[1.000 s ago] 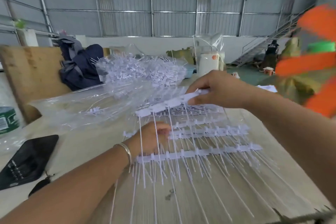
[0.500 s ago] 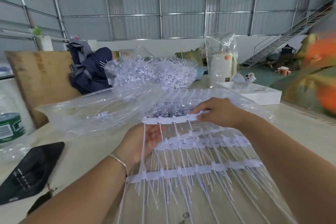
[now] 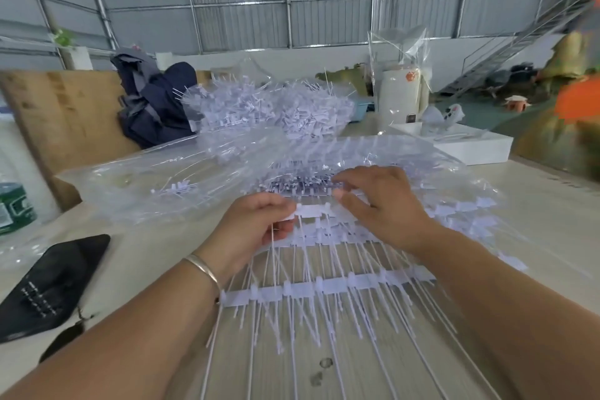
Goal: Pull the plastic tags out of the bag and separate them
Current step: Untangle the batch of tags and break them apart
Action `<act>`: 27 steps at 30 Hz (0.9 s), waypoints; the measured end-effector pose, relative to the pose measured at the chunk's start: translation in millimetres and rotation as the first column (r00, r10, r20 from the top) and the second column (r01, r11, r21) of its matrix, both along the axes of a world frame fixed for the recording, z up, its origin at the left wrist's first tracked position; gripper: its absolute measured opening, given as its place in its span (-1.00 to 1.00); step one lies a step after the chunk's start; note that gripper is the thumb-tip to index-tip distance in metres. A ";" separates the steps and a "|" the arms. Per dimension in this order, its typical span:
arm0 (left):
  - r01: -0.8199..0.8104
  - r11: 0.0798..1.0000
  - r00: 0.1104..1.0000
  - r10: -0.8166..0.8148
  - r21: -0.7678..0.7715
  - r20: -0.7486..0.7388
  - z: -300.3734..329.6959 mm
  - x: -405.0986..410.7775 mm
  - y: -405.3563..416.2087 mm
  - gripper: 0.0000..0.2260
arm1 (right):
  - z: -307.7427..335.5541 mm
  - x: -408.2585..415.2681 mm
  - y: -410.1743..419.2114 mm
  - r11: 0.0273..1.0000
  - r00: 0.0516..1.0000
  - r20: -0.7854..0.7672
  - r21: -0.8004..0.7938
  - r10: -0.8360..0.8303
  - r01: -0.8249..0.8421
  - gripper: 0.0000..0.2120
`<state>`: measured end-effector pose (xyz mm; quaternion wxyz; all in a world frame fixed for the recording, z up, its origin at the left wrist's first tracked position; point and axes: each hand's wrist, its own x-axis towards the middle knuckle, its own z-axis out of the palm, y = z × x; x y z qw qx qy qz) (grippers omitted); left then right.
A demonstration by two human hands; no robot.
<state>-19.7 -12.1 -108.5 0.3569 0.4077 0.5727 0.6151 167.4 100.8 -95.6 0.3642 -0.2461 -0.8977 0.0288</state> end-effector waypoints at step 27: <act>0.537 0.827 0.683 -0.543 0.167 0.489 2.1 19.9 -6.4 -0.60 | 1.4 -10.2 -22.1 0.609 0.879 -0.328 -0.635 0.345 -0.476 -0.38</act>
